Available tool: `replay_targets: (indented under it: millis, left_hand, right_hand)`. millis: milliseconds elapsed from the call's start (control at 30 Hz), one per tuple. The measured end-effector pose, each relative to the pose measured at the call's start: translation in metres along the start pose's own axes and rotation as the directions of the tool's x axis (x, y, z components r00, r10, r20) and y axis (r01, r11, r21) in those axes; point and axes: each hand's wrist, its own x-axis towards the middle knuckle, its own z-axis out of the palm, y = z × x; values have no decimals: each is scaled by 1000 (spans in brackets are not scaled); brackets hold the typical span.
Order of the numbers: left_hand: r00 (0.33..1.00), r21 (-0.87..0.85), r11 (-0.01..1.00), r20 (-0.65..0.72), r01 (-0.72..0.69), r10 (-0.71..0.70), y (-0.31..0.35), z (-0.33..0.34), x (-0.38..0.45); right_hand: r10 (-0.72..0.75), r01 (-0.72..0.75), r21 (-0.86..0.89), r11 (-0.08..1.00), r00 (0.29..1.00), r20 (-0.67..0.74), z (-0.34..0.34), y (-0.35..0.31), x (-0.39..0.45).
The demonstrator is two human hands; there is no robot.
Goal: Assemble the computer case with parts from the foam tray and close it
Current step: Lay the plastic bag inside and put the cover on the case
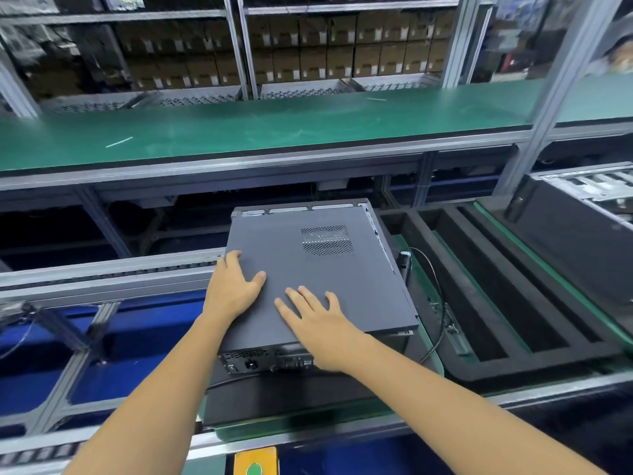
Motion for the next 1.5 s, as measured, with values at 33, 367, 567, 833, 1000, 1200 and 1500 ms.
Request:
replay_targets:
  millis: [33, 367, 567, 833, 1000, 1200, 1500]
  left_hand:
    - [1000, -14, 1000, -6, 3, -3, -2, -1, 0]
    - [993, 185, 976, 0, -113, 115, 1, 1, 2]
    - [989, 293, 947, -15, -134, 145, 7, 10, 5]
    - [985, 293, 941, 88, -167, 147, 5, 11, 7]
    - [984, 265, 949, 97, -169, 148, 4, 10, 6]
    - [990, 285, 950, 97, -130, 107, 7, 14, 11]
    - [997, 352, 935, 82, -34, 5, 10, 14, 20]
  right_hand:
    - [-6, 6, 2, 1000, 1000, -4, -2, -3, 0]
    - [-146, 141, 55, 989, 983, 107, -14, -4, -3]
    - [-200, 183, 144, 973, 973, 112, -21, 24, -3]
    - [-198, 186, 129, 974, 977, 85, -15, 14, -5]
    - [-214, 187, 191, 964, 968, 133, -18, 17, 0]
    - [-225, 196, 190, 962, 964, 143, -20, 26, 3]
    - [-185, 164, 194, 967, 978, 96, -17, 36, -2]
